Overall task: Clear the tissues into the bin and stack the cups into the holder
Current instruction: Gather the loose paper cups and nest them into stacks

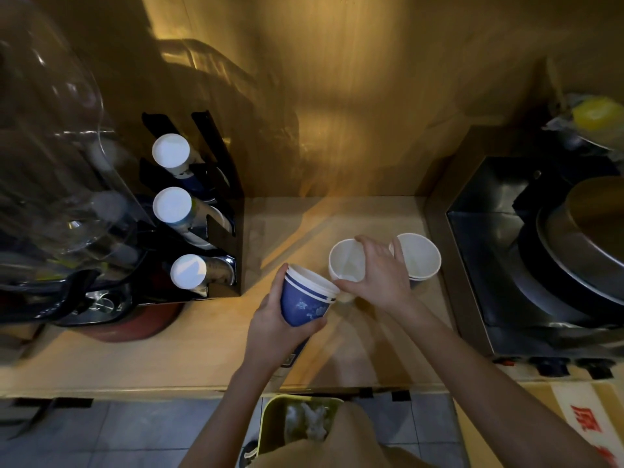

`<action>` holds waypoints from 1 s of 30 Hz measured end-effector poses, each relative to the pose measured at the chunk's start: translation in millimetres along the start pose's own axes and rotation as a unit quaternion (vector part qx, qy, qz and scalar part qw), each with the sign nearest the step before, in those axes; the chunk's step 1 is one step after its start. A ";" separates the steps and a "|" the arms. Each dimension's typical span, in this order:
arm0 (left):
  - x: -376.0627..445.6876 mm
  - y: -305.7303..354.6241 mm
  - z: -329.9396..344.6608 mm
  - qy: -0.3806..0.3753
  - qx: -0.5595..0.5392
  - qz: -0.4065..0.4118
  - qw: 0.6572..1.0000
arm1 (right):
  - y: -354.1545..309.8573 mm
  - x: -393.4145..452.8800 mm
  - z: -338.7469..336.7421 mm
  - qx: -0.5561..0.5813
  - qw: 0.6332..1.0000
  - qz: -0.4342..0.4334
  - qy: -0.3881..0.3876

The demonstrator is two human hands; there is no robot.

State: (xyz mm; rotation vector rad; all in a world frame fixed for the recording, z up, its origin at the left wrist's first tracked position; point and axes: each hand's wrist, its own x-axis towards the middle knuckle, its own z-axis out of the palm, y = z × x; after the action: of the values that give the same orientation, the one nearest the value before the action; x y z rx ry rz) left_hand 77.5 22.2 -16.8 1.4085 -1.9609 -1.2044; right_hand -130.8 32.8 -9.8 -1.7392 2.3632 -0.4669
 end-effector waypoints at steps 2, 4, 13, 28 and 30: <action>-0.7 2.3 1.3 -0.010 0.006 -0.004 1.000 | 0.4 1.2 -2.9 -0.009 1.000 0.007 -0.017; -1.2 5.2 2.6 -0.016 0.011 -0.005 1.000 | 0.4 3.3 -5.0 -0.020 0.999 -0.001 -0.035; -2.4 8.1 -2.4 -0.011 0.008 -0.007 1.000 | -8.2 12.1 -11.2 0.009 1.000 0.004 -0.023; 6.0 42.5 9.0 -0.057 -0.064 0.066 0.994 | -12.4 -13.4 -75.4 0.344 0.930 0.010 -0.128; 5.1 50.4 13.7 -0.066 -0.078 0.074 0.992 | -14.0 -24.9 -72.7 0.363 0.918 0.018 -0.156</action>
State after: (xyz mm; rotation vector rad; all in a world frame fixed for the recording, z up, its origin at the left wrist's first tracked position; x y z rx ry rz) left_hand 38.5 28.1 17.7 1.1110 -1.9707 -1.3780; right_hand -133.7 63.6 61.9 -1.2931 1.6771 -0.8505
